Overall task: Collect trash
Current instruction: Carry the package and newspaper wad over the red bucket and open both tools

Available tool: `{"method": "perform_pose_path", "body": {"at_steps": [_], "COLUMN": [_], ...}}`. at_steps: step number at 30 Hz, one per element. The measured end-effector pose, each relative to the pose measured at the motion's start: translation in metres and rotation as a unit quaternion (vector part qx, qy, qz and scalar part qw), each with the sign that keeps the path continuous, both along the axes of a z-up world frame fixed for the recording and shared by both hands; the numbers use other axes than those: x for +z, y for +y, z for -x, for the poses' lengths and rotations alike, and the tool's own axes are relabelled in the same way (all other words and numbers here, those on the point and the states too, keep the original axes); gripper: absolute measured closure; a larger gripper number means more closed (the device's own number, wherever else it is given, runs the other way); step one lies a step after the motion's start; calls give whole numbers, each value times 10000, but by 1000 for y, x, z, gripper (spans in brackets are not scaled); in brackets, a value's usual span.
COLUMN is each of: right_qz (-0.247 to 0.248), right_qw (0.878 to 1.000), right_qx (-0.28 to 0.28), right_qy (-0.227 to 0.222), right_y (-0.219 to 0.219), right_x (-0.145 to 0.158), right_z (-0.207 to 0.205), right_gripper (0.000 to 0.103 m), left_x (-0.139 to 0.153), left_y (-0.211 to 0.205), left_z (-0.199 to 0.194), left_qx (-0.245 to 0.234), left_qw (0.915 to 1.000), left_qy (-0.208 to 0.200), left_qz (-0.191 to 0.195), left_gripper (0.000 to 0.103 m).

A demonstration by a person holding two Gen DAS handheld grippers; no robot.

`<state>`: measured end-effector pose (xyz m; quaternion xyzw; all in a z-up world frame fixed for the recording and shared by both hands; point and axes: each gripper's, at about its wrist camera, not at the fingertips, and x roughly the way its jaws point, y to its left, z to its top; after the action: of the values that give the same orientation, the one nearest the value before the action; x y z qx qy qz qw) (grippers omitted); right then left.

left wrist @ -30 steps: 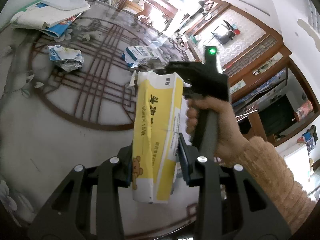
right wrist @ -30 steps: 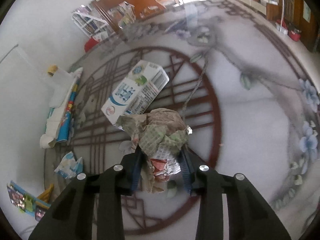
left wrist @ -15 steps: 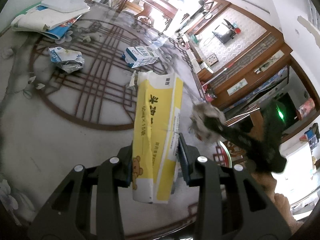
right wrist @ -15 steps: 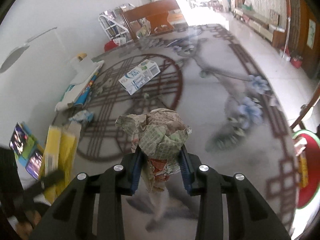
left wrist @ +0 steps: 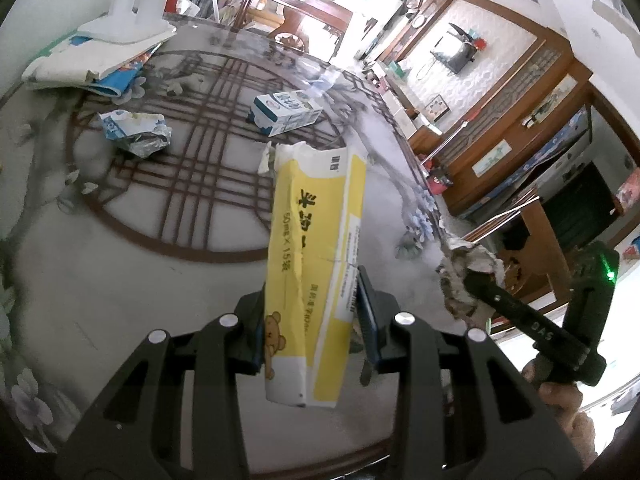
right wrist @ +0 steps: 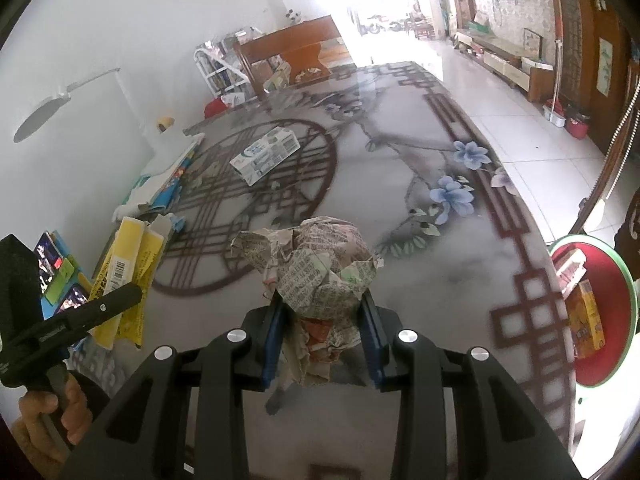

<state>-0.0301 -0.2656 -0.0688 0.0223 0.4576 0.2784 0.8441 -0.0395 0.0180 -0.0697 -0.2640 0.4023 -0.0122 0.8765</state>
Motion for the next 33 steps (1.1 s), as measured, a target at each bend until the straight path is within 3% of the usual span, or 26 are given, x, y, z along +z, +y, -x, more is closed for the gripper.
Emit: {"method": "perform_pose_path", "body": {"at_steps": [18, 33], "right_qz": [-293, -392], "right_qw": [9986, 9971], "right_qx": [-421, -645], "right_qy": [132, -45], "right_y": [-54, -84], "right_x": [-2, 15], "right_z": [0, 4], "right_gripper": [69, 69], "left_x": [-5, 11], "left_y": [-15, -40], "left_z": [-4, -5], "left_qx": [-63, -182], "left_qw": [9982, 9926], "left_qy": [206, 30], "left_qz": [-552, -1196], "left_gripper": [68, 68]}}
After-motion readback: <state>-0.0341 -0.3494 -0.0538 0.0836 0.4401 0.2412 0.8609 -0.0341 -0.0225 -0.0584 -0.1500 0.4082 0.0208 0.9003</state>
